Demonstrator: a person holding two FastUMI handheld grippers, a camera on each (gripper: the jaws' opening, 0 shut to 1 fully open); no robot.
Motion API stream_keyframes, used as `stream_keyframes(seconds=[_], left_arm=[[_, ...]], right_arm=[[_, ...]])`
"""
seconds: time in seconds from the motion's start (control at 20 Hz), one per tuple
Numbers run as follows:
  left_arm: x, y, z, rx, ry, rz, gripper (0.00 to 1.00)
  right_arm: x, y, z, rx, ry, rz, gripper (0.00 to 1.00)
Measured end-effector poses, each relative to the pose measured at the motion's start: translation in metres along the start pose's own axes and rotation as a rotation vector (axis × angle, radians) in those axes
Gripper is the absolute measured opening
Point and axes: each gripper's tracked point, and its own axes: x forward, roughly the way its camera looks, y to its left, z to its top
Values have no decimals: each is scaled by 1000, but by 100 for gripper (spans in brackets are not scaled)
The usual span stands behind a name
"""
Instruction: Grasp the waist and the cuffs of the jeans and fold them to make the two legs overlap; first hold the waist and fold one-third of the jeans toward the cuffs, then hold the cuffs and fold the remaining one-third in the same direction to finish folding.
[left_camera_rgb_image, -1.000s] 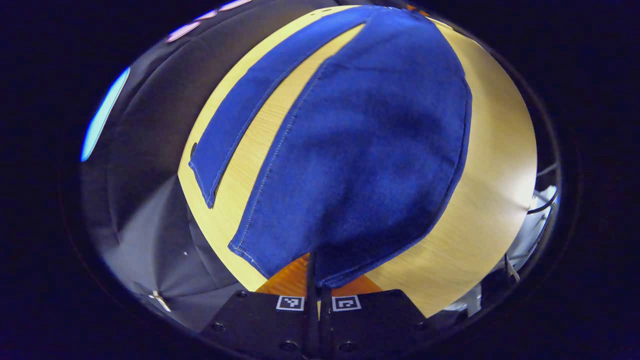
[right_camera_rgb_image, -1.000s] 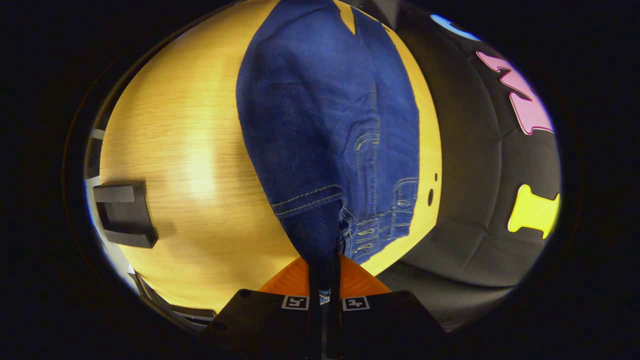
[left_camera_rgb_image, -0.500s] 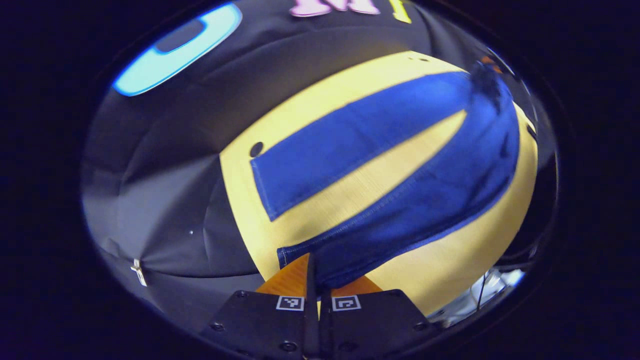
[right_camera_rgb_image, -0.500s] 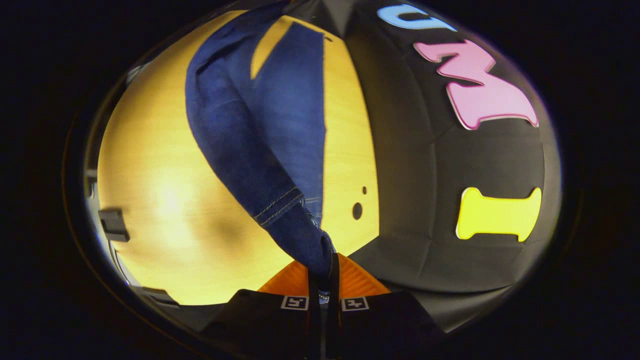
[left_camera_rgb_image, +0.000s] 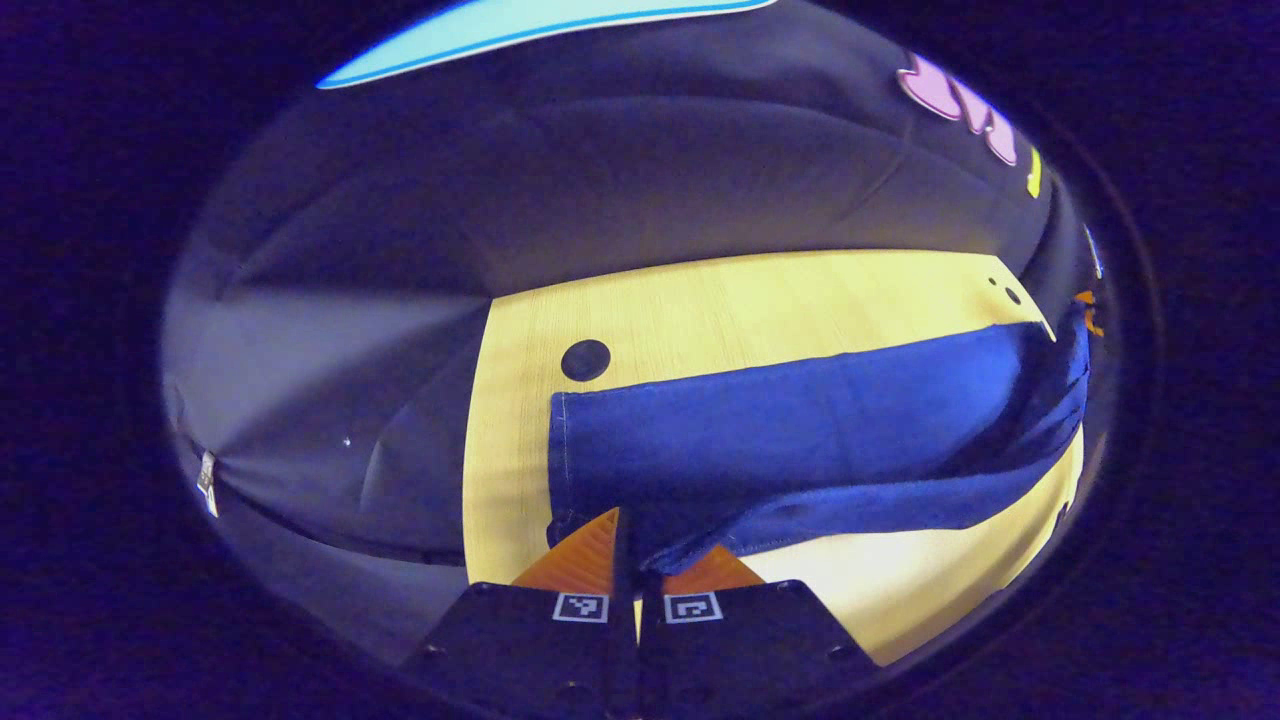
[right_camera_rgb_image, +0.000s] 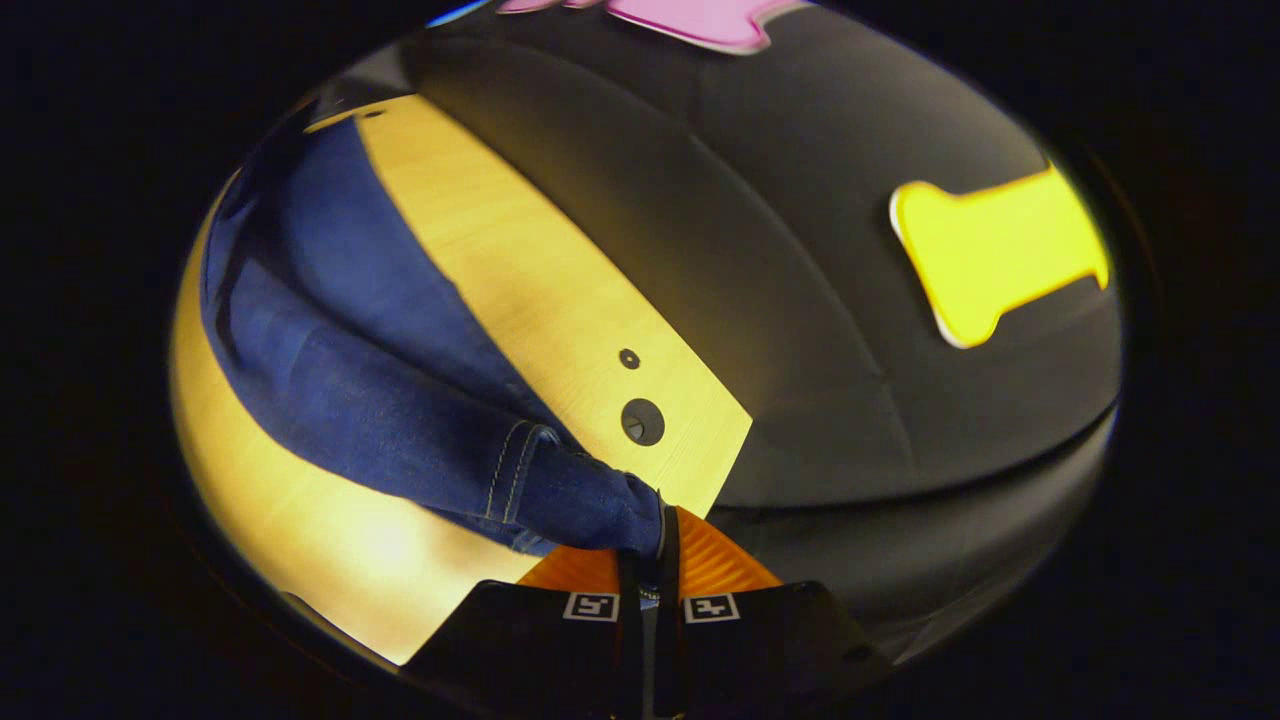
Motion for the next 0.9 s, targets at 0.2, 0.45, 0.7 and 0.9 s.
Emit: stream_keyframes(seconds=[0.2,0.45,0.7,0.9], left_arm=[[54,6,4,-13,28,38,8],[65,-4,20,-83,-110,19,52],[15,-6,45,-188,-423,61,96],[-20,-2,37,-255,-607,77,96]], right_arm=[[56,4,11,270,57,32,10],[53,9,9,493,4,40,81],[2,-1,-6,756,-158,-83,98],[-23,7,-49,1023,-193,-198,98]])
